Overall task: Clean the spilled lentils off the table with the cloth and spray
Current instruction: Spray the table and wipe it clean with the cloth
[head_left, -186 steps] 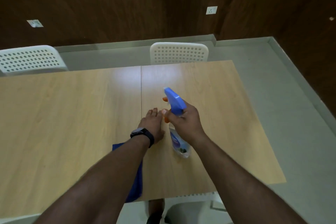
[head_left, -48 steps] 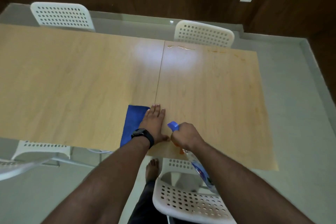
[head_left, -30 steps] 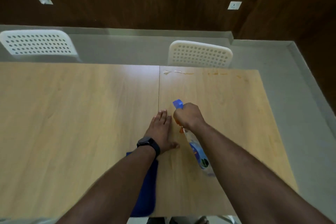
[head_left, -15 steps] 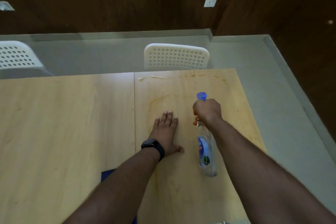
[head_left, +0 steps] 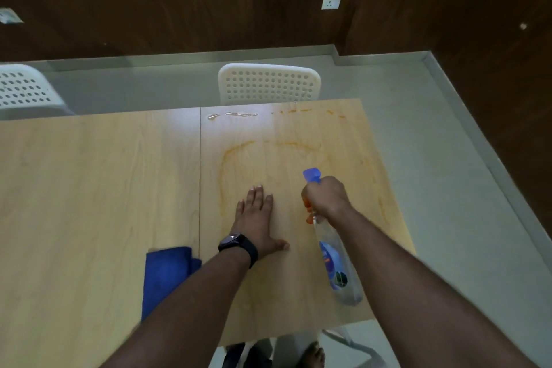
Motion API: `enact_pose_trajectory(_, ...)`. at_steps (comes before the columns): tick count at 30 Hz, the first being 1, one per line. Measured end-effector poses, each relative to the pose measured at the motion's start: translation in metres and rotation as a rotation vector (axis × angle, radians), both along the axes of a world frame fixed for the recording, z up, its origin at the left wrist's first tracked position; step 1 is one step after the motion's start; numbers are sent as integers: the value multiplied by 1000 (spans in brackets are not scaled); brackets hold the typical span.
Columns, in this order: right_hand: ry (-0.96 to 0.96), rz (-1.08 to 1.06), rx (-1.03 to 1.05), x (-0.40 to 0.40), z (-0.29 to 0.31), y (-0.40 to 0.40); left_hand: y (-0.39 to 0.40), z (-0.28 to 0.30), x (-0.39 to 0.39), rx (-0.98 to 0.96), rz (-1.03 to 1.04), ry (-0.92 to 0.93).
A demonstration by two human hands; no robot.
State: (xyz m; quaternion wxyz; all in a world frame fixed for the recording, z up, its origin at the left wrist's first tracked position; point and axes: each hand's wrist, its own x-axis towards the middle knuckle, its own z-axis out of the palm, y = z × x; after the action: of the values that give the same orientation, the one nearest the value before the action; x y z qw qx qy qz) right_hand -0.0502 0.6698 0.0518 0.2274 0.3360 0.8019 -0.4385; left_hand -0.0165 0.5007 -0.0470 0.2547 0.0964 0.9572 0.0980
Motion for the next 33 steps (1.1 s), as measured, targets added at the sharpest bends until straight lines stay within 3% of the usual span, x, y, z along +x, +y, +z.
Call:
enact_pose_trajectory(7, 4, 255, 18, 47, -19, -49, -14, -1, 37, -23, 87, 7)
enact_pose_trajectory(11, 3, 221, 22, 64, -26, -31, -3, -2, 53, -18, 89, 10)
enact_pose_trajectory(17, 8, -42, 27, 85, -17, 40, 35, 3, 72, -6, 25, -16)
enact_pose_trajectory(22, -7, -140, 26, 108, 0, 75, 62, 7, 87, 3, -8, -27)
enact_pose_trajectory(27, -21, -118, -12, 134, -2, 80, 69, 3, 104, -3, -9, -23)
enact_pose_trajectory(33, -84, 55, -65, 165, -14, 49, 56, 3, 128, -17, 40, 3)
